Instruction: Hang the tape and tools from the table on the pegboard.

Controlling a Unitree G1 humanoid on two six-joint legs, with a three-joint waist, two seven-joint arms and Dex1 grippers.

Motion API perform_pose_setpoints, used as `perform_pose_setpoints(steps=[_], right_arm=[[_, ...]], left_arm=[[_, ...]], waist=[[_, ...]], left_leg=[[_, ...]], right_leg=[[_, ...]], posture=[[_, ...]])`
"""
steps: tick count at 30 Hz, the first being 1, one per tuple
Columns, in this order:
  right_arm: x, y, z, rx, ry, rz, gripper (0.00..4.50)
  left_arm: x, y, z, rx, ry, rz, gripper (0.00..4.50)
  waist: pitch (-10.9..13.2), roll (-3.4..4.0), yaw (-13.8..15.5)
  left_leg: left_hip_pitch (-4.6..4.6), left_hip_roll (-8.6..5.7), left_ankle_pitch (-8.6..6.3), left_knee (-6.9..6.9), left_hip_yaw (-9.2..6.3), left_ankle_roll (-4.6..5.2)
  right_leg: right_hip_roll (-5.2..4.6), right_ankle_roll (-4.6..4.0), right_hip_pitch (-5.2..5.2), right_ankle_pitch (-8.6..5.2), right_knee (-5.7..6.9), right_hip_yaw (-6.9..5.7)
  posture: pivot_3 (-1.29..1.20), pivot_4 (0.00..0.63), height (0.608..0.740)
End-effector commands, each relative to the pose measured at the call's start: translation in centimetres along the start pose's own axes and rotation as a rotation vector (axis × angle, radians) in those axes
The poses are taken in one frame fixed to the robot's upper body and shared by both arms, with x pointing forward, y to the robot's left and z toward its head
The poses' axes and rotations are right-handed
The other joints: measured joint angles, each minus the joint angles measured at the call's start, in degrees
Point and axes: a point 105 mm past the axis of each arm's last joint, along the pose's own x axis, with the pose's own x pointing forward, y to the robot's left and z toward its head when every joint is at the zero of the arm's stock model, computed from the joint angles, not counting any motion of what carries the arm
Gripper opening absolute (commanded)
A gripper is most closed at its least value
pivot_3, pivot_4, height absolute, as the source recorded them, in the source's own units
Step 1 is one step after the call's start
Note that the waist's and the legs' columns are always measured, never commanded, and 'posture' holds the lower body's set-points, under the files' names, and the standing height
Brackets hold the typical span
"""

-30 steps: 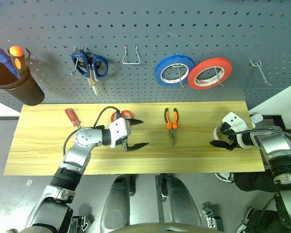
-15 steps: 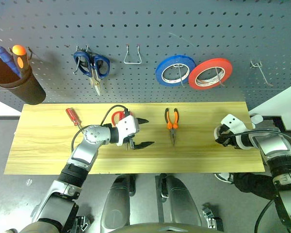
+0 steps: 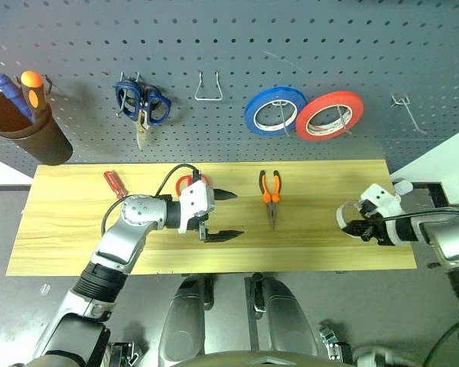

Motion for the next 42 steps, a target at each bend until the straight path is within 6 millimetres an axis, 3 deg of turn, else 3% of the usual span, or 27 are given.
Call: perform_pose_setpoints(steps=[1, 9, 12, 20, 24, 28, 35, 42], right_arm=[[-3.1, 0.5, 2.5, -0.071, -0.100, -0.017, 0.02], [-9.8, 1.0, 8.3, -0.242, -0.321, -0.146, 0.02], [-11.5, 1.7, 9.7, -0.288, -0.382, -0.156, 0.02], [-12.8, 4.1, 11.4, -0.381, -0.420, -0.103, 0.02], [-13.5, 3.6, 12.4, -0.431, -0.450, -0.154, 0.02], [-12.9, 2.1, 12.8, -0.453, -0.481, -0.220, 0.02], [-9.4, -0.3, 12.5, -0.436, -0.478, -0.253, 0.02], [-5.5, -2.0, 14.0, -0.456, -0.512, -0.294, 0.02]], left_arm=[[-0.9, 0.0, 0.9, 0.016, -0.011, -0.032, 4.50], [-2.5, 0.1, 0.9, -0.025, 0.011, -0.051, 4.50], [-2.8, 0.1, 0.6, -0.042, 0.016, -0.044, 4.50], [-3.3, 0.0, 0.2, -0.053, 0.029, -0.035, 4.50], [-3.5, 0.1, 0.0, -0.051, 0.037, -0.027, 4.50], [-3.6, 0.4, 0.1, -0.052, 0.027, 0.004, 4.50], [-3.7, 0.7, 0.0, -0.029, 0.035, 0.044, 4.50], [-4.0, 0.8, 0.1, -0.030, 0.032, 0.068, 4.50]], waist=[[-0.14, 0.04, -0.18], [-1.24, 0.02, -1.61], [-1.72, 0.02, -2.27], [-2.94, 0.00, -3.37], [-3.20, 0.03, -3.76], [-3.83, -0.15, -4.27], [-4.44, -0.22, -4.27], [-4.67, -0.15, -4.21]], left_leg=[[0.00, 0.00, 0.00, 0.03, 0.00, 0.00], [-0.36, -0.04, 0.03, 0.18, 0.06, 0.09], [-0.36, -0.05, 0.05, 0.19, 0.07, 0.12], [-0.36, -0.06, 0.07, 0.25, 0.13, 0.47], [-0.37, -0.07, 0.17, 0.28, 0.17, 0.75], [-0.37, -0.08, 0.27, 0.30, 0.21, 0.91], [-0.36, -0.06, 0.44, 0.29, 0.25, 0.96], [-0.37, -0.05, 0.53, 0.30, 0.41, 1.02]], right_leg=[[0.00, 0.01, 0.01, 0.01, 0.00, 0.00], [0.01, 0.15, -0.23, 0.10, -0.04, -0.02], [0.03, 0.15, -0.24, 0.10, -0.03, -0.03], [0.02, 0.24, -0.24, 0.28, -0.03, 0.00], [0.01, 0.29, -0.24, 0.48, -0.03, 0.03], [-0.03, 0.32, -0.25, 0.64, -0.05, 0.08], [-0.02, 0.24, -0.29, 0.84, -0.04, 0.20], [0.00, 0.30, -0.41, 0.95, 0.02, 0.34]], posture=[[-0.12, 0.262, 0.740], [-0.20, 0.223, 0.740], [-0.21, 0.215, 0.740], [-0.20, 0.199, 0.740], [-0.19, 0.191, 0.740], [-0.19, 0.188, 0.740], [-0.16, 0.191, 0.740], [-0.13, 0.193, 0.740]])
